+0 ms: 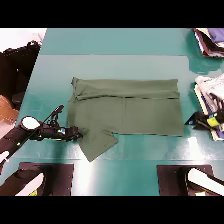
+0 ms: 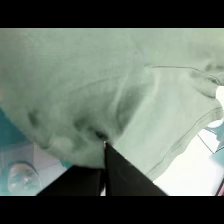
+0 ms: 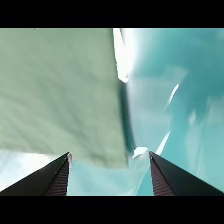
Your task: Fold the shirts.
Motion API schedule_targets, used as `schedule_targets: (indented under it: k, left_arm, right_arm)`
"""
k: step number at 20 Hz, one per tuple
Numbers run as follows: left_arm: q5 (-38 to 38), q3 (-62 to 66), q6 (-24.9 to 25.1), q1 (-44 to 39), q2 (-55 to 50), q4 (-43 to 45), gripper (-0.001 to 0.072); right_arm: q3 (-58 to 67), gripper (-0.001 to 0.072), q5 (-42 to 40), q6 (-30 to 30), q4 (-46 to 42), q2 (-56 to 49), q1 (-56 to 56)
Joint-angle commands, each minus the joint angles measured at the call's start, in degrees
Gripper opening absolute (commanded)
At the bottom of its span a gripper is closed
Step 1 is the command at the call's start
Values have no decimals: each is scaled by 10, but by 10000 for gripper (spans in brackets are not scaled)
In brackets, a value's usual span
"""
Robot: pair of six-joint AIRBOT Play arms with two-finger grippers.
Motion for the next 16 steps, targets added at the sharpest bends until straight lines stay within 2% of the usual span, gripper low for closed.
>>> schedule_targets:
  k: [1,3,5,10,12,13,16]
  left_arm:
    - [7,0,0,-2,0,-6,27]
    - [7,0,1,-2,0,-9,27]
    - [8,0,1,-2,0,-10,27]
    - [7,0,1,-2,0,-10,27]
    - [6,0,0,-2,0,-11,26]
    - [-1,0,0,-2,0,-12,25]
    - [-56,12,0,-2,2,-4,23]
  right_arm:
    - [-85,553,-22,0,4,0,-43]
    - [-109,551,-37,-10,19,0,-42]
    - [-116,454,-54,-24,60,0,-42]
    - [-116,420,-81,-24,83,0,-42]
    - [-116,105,-77,-24,83,0,-42]
    - [-116,16,-71,-25,83,0,-42]
    - [-116,15,-39,-42,71,16,-42]
